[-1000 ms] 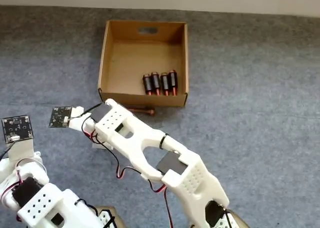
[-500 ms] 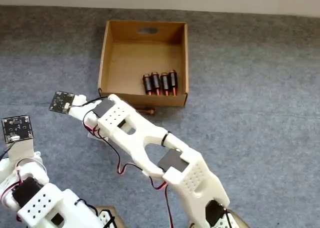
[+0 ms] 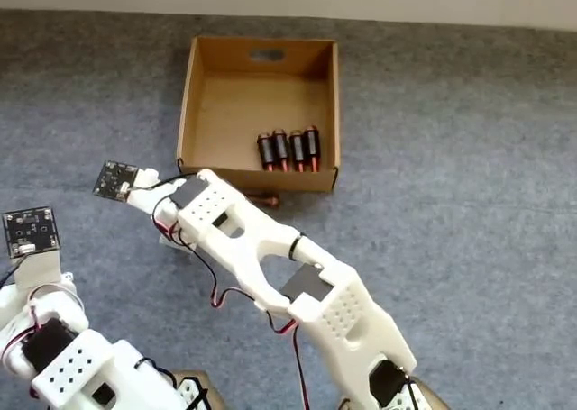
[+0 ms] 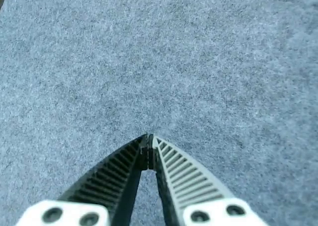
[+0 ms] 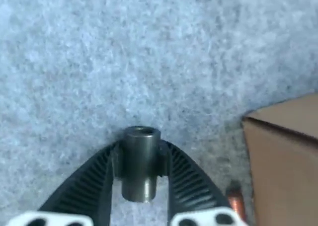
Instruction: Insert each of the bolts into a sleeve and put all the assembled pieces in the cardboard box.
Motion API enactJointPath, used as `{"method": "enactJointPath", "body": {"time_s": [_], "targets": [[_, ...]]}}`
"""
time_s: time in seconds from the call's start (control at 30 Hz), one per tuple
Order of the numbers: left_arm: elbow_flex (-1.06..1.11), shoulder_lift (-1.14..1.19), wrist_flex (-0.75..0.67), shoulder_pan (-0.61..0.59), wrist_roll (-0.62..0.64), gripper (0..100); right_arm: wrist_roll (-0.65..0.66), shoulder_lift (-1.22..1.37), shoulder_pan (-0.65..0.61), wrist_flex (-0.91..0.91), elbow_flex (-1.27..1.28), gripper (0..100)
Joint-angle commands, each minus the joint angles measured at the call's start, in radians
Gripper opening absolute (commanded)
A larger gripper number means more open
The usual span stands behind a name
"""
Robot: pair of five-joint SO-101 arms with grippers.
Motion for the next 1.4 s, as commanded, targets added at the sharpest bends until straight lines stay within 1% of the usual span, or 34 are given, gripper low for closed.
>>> {"method": "enactJointPath", "body": {"time_s": [0.0, 0.07, 0.2, 0.33, 0.43, 0.5, 0.6, 0.7, 0.83, 0.93, 1.03, 1.13, 1.3, 1.37], "targets": [[-0.051, -0.015, -0.014, 0.007, 0.000, 3, -0.012, -0.058, 0.031, 0.018, -0.004, 0.4], [-0.058, -0.015, -0.014, 0.010, 0.000, 3, -0.031, -0.111, 0.036, 0.042, -0.002, 0.5], [-0.039, -0.015, -0.012, 0.010, -0.003, 3, -0.181, -0.268, 0.047, 0.131, -0.002, 0.5], [-0.033, -0.015, -0.012, 0.015, -0.003, 3, -0.267, -0.409, 0.048, 0.226, 0.022, 0.5], [-0.031, -0.015, 0.017, 0.062, -0.003, 3, -0.295, -0.498, 0.048, 0.260, 0.082, 0.5], [-0.031, -0.015, 0.057, 0.125, -0.003, 3, -0.324, -0.558, 0.053, 0.259, 0.159, 0.5], [-0.031, -0.015, 0.107, 0.225, 0.000, 3, -0.368, -0.662, 0.064, 0.226, 0.308, 0.5], [-0.031, -0.015, 0.130, 0.300, 0.002, 3, -0.390, -0.797, 0.077, 0.136, 0.503, 0.5], [-0.031, -0.015, 0.130, 0.338, 0.002, 3, -0.390, -0.935, 0.090, -0.005, 0.789, 0.5], [-0.027, -0.015, 0.130, 0.338, 0.003, 3, -0.390, -0.997, 0.139, -0.050, 0.946, 0.5], [0.001, -0.015, 0.126, 0.338, 0.003, 3, -0.385, -1.018, 0.226, -0.065, 1.040, 0.5], [0.024, -0.015, 0.124, 0.338, 0.003, 3, -0.384, -1.018, 0.321, -0.067, 1.079, 0.5], [0.022, -0.015, 0.124, 0.338, 0.002, 3, -0.391, -1.012, 0.384, -0.068, 1.101, 0.5], [0.021, -0.015, 0.124, 0.338, 0.002, 3, -0.440, -1.017, 0.400, -0.108, 1.136, 0.5]]}}
